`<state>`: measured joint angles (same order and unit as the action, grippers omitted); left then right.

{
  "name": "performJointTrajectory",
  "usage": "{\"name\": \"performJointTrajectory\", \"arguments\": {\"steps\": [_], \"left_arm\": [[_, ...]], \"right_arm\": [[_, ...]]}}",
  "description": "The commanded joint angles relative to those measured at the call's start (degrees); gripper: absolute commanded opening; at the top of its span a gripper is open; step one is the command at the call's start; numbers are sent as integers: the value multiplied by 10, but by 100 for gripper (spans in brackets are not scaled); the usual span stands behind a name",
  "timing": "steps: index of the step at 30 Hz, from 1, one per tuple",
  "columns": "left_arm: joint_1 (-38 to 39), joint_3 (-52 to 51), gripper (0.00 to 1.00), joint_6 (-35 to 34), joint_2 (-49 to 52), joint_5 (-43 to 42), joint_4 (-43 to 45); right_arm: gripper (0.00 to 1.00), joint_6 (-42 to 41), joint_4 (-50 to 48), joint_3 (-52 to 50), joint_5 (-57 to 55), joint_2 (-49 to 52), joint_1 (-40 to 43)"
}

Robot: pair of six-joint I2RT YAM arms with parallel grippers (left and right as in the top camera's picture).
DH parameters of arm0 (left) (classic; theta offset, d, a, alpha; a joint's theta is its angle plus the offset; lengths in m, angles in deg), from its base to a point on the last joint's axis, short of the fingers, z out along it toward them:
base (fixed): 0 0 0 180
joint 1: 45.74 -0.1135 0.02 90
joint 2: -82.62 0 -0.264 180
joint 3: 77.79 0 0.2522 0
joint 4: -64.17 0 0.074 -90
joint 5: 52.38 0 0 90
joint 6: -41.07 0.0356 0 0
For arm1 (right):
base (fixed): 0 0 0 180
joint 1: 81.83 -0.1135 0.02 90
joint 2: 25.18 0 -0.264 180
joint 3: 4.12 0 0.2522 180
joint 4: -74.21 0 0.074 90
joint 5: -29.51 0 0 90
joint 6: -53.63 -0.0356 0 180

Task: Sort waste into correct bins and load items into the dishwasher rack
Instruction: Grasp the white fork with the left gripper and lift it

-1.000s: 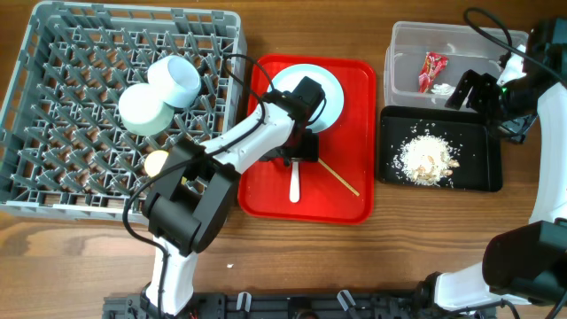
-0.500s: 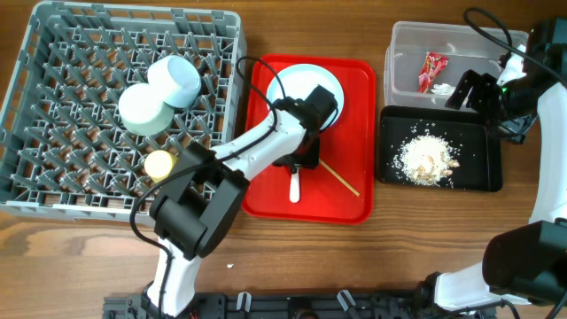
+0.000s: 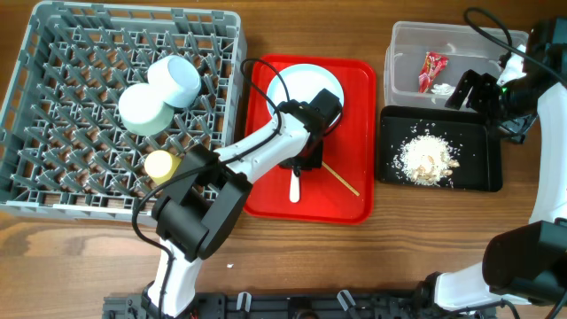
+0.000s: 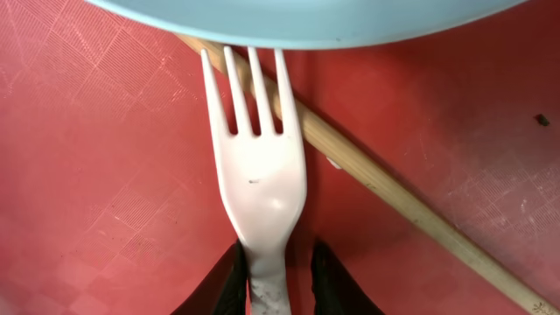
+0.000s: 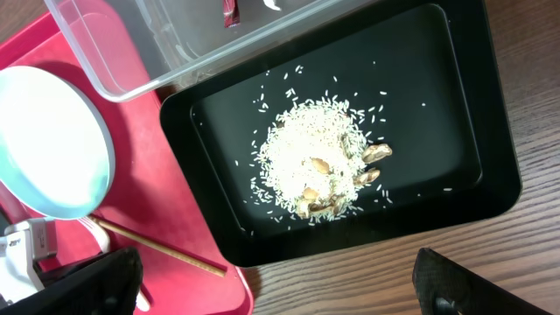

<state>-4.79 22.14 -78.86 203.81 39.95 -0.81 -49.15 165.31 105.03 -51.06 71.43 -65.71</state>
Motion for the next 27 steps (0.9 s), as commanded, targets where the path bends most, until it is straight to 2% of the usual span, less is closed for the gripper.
{"name": "performJointTrajectory", "arguments": {"steps": [1,14,17,27], "left_arm": [[4,-1,17,-6,19,8,-2],[3,-1,9,-6,19,8,-5],[3,-1,4,-6,19,8,-4],[-9,0,4,-6,-17,8,-10]], "right_arm": [[100,-7,2,5,9,-15,-1],[100,-7,2,5,9,-15,-1],[100,-7,2,5,9,-15,-1],[100,-7,3,5,9,-15,-1]]}}
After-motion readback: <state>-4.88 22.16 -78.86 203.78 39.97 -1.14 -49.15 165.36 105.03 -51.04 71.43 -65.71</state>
